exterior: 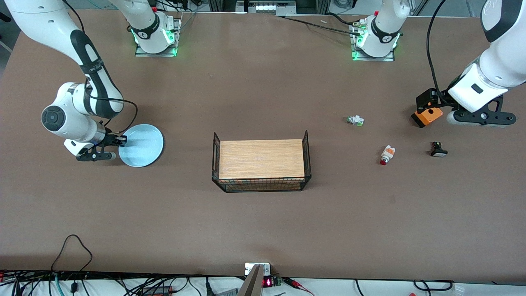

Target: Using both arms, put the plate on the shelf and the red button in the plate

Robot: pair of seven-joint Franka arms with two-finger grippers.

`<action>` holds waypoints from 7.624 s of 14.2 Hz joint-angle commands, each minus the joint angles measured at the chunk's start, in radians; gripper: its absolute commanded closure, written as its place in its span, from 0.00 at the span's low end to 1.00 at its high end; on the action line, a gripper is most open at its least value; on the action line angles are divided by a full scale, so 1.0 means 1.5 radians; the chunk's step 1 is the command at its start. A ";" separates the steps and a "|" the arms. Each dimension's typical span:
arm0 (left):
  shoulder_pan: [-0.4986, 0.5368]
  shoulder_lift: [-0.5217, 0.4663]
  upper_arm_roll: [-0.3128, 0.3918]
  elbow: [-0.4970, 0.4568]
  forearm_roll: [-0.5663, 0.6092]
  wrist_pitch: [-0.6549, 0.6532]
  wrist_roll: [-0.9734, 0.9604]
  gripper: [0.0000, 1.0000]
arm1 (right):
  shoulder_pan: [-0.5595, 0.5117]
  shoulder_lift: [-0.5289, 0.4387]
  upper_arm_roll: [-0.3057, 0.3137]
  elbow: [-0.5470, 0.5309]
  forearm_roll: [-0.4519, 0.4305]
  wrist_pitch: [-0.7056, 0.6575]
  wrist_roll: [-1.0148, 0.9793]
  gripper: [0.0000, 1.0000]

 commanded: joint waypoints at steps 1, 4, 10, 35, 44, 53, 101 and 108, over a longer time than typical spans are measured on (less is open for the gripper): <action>-0.007 -0.009 0.004 -0.005 0.012 -0.005 0.008 0.00 | -0.004 -0.036 0.007 0.007 0.006 -0.074 0.032 1.00; -0.007 -0.010 0.004 -0.005 0.012 -0.004 0.008 0.00 | -0.003 -0.095 0.019 0.057 0.024 -0.210 0.065 1.00; -0.007 -0.010 0.004 -0.005 0.012 -0.005 0.008 0.00 | -0.003 -0.183 0.072 0.211 0.031 -0.454 0.188 1.00; -0.029 0.035 -0.013 0.059 0.003 -0.083 -0.007 0.00 | 0.354 -0.005 0.117 0.454 0.180 -0.353 0.901 1.00; 0.014 0.152 -0.009 0.022 0.013 -0.008 0.090 0.00 | 0.355 0.061 0.110 0.442 0.155 -0.277 0.889 1.00; 0.041 0.170 -0.020 -0.368 0.013 0.635 0.287 0.00 | 0.359 -0.009 0.109 0.439 0.100 -0.317 0.868 0.00; -0.263 0.478 -0.204 0.379 0.126 0.255 -0.422 0.00 | 0.106 -0.273 -0.066 0.311 0.002 -0.522 0.085 0.00; -0.132 0.316 -0.211 0.380 0.122 -0.040 -0.411 0.00 | 0.105 -0.273 -0.066 0.312 0.000 -0.520 0.085 0.00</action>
